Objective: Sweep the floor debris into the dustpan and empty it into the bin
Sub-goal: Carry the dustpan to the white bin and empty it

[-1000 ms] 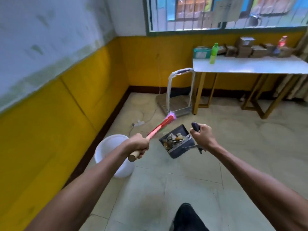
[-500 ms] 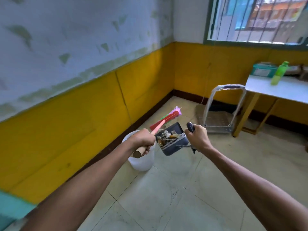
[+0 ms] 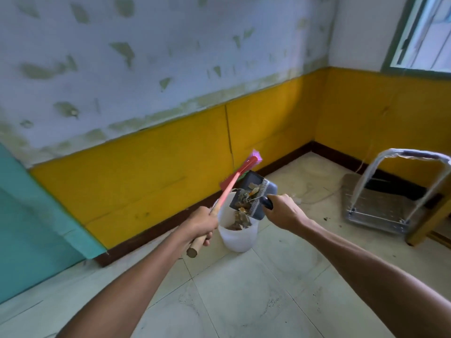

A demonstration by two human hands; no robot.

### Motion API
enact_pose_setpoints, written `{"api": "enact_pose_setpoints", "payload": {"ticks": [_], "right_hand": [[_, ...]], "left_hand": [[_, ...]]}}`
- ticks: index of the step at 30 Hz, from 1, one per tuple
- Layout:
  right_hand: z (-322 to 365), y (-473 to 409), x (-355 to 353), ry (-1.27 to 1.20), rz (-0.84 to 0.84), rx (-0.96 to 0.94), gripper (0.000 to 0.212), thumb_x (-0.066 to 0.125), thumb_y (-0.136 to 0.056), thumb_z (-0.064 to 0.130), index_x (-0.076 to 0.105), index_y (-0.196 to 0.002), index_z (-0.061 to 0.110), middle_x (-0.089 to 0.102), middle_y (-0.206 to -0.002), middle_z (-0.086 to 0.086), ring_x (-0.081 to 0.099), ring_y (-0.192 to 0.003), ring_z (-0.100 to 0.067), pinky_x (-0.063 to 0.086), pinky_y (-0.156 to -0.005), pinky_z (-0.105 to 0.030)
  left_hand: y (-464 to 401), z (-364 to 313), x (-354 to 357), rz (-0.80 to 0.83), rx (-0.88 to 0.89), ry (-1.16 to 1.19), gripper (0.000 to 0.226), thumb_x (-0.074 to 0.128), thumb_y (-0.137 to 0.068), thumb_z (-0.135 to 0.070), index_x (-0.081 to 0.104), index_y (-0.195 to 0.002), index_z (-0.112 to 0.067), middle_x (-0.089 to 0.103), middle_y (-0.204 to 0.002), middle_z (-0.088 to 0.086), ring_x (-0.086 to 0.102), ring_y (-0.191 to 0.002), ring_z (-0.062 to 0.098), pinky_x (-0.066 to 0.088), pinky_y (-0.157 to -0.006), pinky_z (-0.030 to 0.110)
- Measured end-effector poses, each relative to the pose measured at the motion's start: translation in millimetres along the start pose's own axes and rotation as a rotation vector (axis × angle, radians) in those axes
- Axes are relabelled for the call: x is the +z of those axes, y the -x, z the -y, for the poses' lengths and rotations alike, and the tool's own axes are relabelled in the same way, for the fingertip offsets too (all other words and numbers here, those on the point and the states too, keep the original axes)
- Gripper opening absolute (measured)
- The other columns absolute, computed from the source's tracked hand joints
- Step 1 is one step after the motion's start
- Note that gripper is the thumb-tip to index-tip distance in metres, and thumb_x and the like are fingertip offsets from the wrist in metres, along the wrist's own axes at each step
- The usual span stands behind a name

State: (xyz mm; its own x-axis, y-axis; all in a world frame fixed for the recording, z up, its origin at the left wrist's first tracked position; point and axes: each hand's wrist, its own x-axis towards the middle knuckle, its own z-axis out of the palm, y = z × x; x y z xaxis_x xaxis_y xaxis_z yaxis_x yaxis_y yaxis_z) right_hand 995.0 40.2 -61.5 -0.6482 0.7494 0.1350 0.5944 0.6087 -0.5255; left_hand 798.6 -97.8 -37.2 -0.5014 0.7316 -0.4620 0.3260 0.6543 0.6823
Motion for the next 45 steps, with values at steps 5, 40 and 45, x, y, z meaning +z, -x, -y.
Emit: {"api": "enact_pose_setpoints", "payload": {"ticks": [5,40,45], "right_hand": [[-1.9,-15.2,13.9,0.167,0.079,-0.11,0.024,0.055,-0.093,0.025,0.043,-0.073,0.019,0.053,-0.065,-0.002,0.044,-0.046,-0.017,0.028,-0.04,-0.021],[48.7,-147.7,53.6,1.072,0.604,-0.721,0.016,0.049,-0.097,0.026,0.063,-0.098,0.018,0.067,-0.084,-0.003,0.059,-0.068,-0.023,0.05,-0.057,-0.033],[60.0,-151.3,58.6,1.069,0.62,-0.748,0.012,0.052,-0.092,0.016,0.064,-0.094,0.017,0.053,-0.075,0.0,0.049,-0.067,-0.021,0.049,-0.056,-0.034]], "left_hand": [[-2.9,35.2,-2.0,-0.021,-0.076,0.085,0.014,0.044,-0.088,-0.01,0.056,-0.091,-0.005,0.049,-0.063,0.005,0.042,-0.031,0.007,0.044,-0.036,0.022],[-47.1,101.2,-81.1,-0.101,-0.065,-0.071,0.029,0.041,-0.08,-0.008,0.053,-0.106,-0.011,0.055,-0.078,0.006,0.048,-0.042,0.013,0.048,-0.036,0.024],[-46.2,87.6,-82.8,-0.123,-0.047,-0.083,0.032,0.041,-0.08,-0.007,0.05,-0.11,-0.013,0.056,-0.082,0.007,0.049,-0.044,0.014,0.046,-0.035,0.022]]}}
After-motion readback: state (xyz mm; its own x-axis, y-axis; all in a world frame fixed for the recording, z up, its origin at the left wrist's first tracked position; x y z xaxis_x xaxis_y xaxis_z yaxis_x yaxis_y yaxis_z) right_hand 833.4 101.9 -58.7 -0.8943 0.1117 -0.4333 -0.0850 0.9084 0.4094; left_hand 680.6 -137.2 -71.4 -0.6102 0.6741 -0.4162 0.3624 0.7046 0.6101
